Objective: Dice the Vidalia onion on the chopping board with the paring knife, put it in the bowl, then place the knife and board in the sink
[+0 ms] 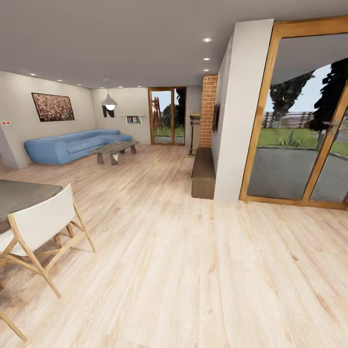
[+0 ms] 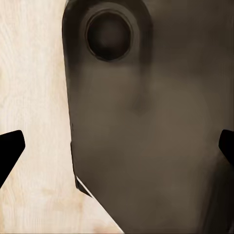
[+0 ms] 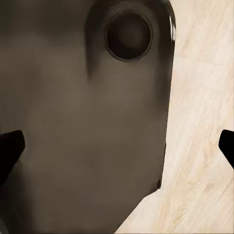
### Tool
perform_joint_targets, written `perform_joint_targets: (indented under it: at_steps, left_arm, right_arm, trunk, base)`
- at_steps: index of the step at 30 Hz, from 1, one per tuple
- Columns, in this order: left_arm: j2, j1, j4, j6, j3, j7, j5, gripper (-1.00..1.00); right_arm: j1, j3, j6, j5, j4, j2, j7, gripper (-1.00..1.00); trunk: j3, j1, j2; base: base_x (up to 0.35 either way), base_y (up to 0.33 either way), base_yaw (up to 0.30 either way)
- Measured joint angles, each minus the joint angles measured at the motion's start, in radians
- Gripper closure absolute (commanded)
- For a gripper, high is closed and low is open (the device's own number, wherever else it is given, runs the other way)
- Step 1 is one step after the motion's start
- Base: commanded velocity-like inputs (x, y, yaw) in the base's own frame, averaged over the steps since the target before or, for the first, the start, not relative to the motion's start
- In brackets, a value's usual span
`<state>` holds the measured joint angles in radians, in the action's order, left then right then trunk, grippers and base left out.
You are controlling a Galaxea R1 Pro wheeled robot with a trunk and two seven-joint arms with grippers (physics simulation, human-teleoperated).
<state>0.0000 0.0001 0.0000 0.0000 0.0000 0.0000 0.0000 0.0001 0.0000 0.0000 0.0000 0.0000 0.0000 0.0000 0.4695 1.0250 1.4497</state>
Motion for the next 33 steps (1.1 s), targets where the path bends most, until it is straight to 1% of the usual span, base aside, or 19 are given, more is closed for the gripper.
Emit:
perform_joint_targets:
  at_steps: [1, 5, 9, 17, 23, 27, 33]
  left_arm:
    - [0.0, 0.0, 0.0, 0.0, 0.0, 0.0, 0.0, -1.0]
    - [0.0, 0.002, -0.001, -0.001, 0.001, 0.0, -0.001, -1.0]
    - [-0.001, 0.002, -0.001, -0.001, 0.002, 0.0, 0.001, -1.0]
    - [0.001, 0.001, -0.008, -0.002, 0.004, 0.0, -0.001, -1.0]
    - [0.005, 0.001, -0.042, -0.01, 0.005, 0.0, -0.003, -1.0]
    - [0.023, 0.001, -0.064, -0.032, 0.006, 0.002, -0.001, -1.0]
    - [0.039, 0.001, -0.098, -0.065, 0.011, 0.006, 0.003, -1.0]
  right_arm:
    - [0.0, 0.0, 0.0, 0.0, 0.0, 0.0, 0.0, -1.0]
    - [-0.007, 0.002, -0.011, -0.001, -0.023, 0.021, -0.001, -1.0]
    - [-0.007, 0.001, -0.012, -0.001, -0.025, 0.027, -0.001, -1.0]
    - [-0.007, 0.001, -0.012, -0.001, -0.029, 0.03, -0.002, -1.0]
    - [-0.007, 0.002, -0.013, -0.001, -0.029, 0.03, -0.001, -1.0]
    - [-0.007, 0.0, -0.014, -0.001, -0.03, 0.031, -0.002, -1.0]
    - [-0.007, -0.002, -0.045, -0.001, -0.062, 0.027, -0.008, -1.0]
  trunk:
    - [0.0, 0.0, 0.0]
    - [0.0, 0.0, 0.0]
    - [0.0, 0.0, 0.0]
    - [0.0, 0.0, 0.0]
    - [0.0, 0.0, 0.0]
    - [0.0, 0.0, 0.0]
    - [0.0, 0.0, 0.0]
  base:
    - [0.0, 0.0, 0.0]
    - [0.0, 0.0, 0.0]
    - [0.0, 0.0, 0.0]
    - [0.0, 0.0, 0.0]
    - [0.0, 0.0, 0.0]
    - [0.0, 0.0, 0.0]
    - [0.0, 0.0, 0.0]
